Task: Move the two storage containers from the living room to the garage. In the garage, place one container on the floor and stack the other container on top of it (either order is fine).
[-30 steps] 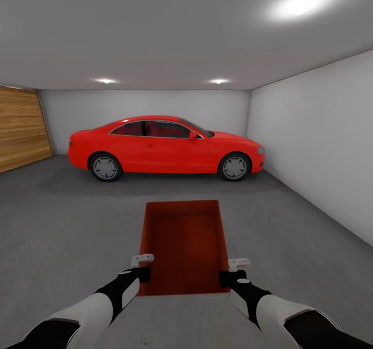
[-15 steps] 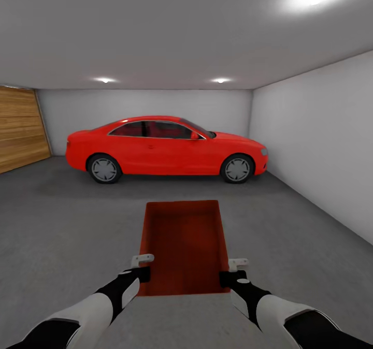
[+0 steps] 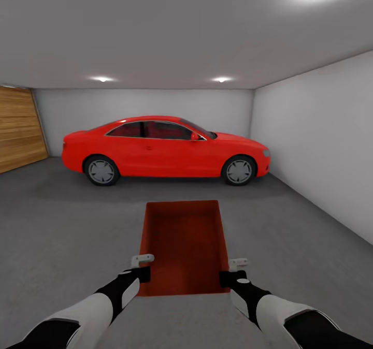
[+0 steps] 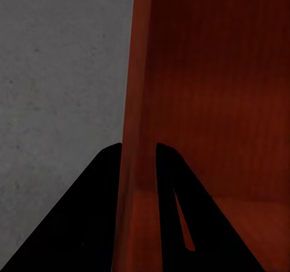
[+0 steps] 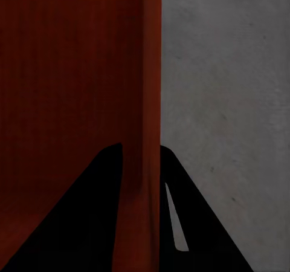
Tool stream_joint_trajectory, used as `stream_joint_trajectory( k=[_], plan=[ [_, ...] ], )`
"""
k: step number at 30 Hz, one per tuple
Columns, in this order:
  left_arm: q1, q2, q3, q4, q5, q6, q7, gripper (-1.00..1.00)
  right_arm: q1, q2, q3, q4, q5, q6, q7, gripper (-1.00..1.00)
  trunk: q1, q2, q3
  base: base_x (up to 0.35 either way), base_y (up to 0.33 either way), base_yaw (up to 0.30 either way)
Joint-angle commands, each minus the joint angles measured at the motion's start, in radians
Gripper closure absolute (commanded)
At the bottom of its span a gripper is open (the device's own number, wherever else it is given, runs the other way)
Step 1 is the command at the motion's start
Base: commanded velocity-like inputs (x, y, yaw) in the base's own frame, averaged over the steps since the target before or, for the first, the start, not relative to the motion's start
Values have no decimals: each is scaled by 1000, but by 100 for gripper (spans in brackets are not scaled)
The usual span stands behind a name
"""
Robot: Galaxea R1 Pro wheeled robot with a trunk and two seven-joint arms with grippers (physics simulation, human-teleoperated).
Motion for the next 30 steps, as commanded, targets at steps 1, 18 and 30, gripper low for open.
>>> stream_joint_trajectory(
  k=[1,18,30],
  plan=[
    [0,28,19,-6,-14,5,22,100,0,1,-11,3,-4,0,5,100,1,-1,0,322,0,0],
    [0,28,18,-7,-14,4,22,100,0,1,-11,3,-4,-4,2,100,1,-1,0,322,0,0],
    [0,28,17,-8,-14,4,22,100,0,1,-11,3,-4,-4,3,100,1,-1,0,322,0,0]
  ],
)
